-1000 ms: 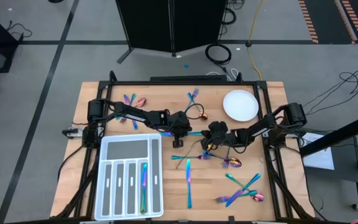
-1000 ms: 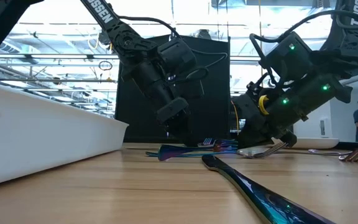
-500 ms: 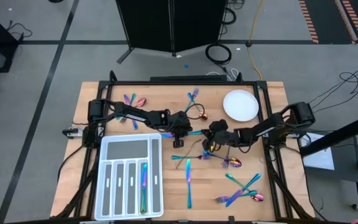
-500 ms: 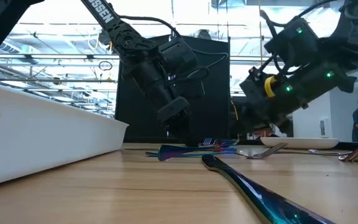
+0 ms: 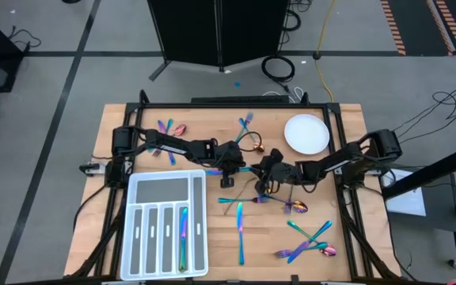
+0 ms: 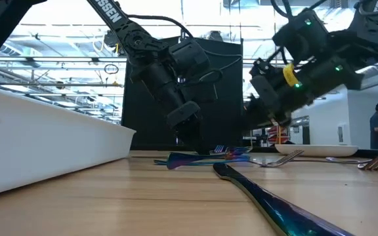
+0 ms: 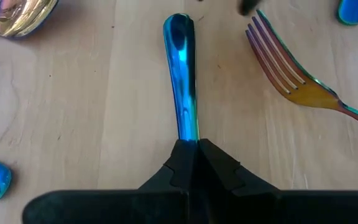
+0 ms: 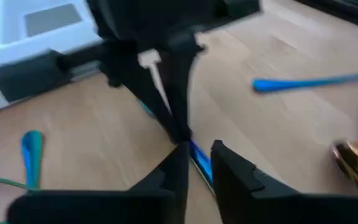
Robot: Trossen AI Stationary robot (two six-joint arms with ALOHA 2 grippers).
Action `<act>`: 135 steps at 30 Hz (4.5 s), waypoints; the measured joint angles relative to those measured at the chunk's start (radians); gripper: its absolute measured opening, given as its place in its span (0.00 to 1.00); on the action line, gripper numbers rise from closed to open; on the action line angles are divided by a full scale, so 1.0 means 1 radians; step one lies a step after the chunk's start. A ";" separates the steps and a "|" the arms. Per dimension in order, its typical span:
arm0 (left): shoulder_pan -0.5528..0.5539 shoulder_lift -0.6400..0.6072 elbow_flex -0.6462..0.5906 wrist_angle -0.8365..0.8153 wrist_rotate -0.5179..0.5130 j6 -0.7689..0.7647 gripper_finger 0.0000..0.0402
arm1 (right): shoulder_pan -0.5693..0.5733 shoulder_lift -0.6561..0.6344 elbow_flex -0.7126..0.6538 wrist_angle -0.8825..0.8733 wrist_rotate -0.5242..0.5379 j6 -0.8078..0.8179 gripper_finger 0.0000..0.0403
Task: Sort silverware
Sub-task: Put the top right iridescent knife into the cutlery tray
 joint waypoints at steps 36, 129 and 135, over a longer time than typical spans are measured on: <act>0.000 -0.046 0.002 -0.044 -0.003 0.000 0.30 | -0.059 0.081 -0.056 0.049 -0.012 0.131 0.00; 0.028 -0.032 -0.036 -0.067 0.027 0.000 0.31 | -0.043 0.155 -0.063 -0.026 0.001 0.338 0.00; 0.024 -0.030 -0.036 -0.067 0.024 -0.001 0.31 | -0.043 0.155 -0.063 -0.021 0.001 0.337 0.00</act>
